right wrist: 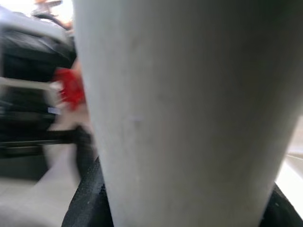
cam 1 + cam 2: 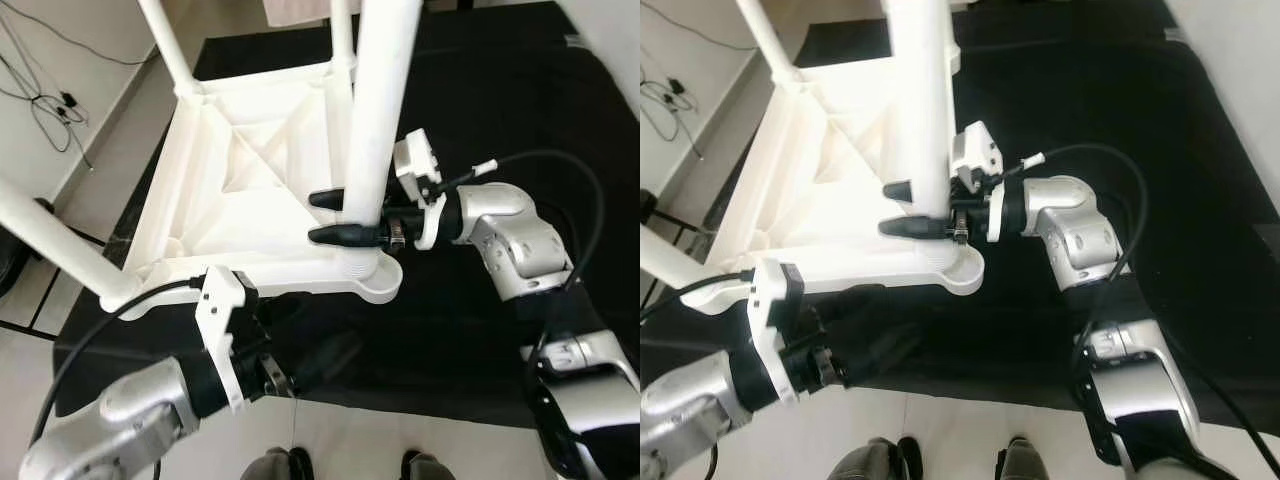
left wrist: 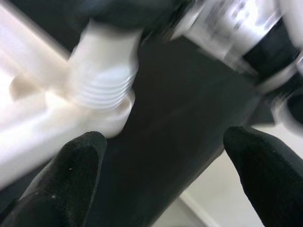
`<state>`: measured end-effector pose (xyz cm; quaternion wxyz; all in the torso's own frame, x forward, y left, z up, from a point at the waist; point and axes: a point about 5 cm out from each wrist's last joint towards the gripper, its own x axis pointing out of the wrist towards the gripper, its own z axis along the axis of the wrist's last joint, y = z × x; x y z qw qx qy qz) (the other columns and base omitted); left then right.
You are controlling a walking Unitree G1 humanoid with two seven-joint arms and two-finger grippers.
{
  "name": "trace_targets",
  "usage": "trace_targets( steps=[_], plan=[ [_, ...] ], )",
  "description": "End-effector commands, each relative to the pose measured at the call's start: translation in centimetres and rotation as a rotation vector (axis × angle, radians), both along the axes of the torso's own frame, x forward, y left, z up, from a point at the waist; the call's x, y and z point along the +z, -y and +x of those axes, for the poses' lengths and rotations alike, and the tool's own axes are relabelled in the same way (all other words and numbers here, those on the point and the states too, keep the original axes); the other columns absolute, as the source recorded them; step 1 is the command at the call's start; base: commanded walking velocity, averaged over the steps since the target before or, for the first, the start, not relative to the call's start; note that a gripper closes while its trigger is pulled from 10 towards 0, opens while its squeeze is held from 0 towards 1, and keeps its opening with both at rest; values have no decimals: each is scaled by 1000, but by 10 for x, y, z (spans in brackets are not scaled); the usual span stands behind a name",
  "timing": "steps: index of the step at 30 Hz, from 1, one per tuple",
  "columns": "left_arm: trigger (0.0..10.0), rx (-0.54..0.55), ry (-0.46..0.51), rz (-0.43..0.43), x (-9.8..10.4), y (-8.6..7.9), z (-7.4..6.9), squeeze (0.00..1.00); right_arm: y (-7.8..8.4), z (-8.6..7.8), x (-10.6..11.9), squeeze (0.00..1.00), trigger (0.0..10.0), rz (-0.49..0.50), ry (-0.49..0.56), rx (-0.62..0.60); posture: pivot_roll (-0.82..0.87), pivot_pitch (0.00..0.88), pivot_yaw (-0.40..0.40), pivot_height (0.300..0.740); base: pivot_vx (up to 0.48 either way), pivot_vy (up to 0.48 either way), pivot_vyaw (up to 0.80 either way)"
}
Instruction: Building children table
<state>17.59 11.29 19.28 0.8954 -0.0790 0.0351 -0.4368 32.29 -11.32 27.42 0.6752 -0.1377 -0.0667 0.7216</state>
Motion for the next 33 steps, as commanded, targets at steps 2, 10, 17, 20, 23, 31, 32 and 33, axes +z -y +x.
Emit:
trace_targets(
  steps=[2, 10, 17, 20, 23, 31, 32, 33],
  plan=[
    [10000, 56, -43, 46, -11, -1, -10, 0, -2, 0, -2, 0, 10000, -6, -16, 25, -11, 299, 121, 740, 0, 0, 0],
    [10000, 163, -10, 74, -17, -1, -31, 0, 13, 14, 14, 0, 10000, 38, -10, -82, 5, 362, 126, 740, 0, 0, 0],
    [10000, 211, 54, 83, -11, -1, -41, 0, 23, 9, 17, 0, 10000, 37, -12, -52, 12, 408, 139, 740, 0, 0, 0],
    [10000, 236, 77, 84, -9, -2, -45, 0, 28, 3, 15, 0, 10000, 15, -4, -4, 19, 420, 144, 740, 0, 0, 0],
    [10000, 241, 84, 84, -9, -2, -47, 0, 28, 2, 15, 0, 10000, 21, -7, 2, 19, 420, 144, 740, 0, 0, 0],
    [10000, 242, 112, 89, -7, -2, -49, 0, 20, -15, -5, 0, 10000, -120, 56, 63, 29, 440, 156, 740, 0, 0, 0],
    [10000, 242, 112, 89, -7, -2, -49, 0, 20, -15, -5, 0, 10000, -120, 56, 63, 29, 440, 156, 740, 0, 0, 0],
    [10000, 238, 114, 87, -7, -1, -49, 0, 18, -18, -7, 0, 10000, -131, 59, 76, 28, 441, 155, 740, 0, 0, 0]
  ],
)
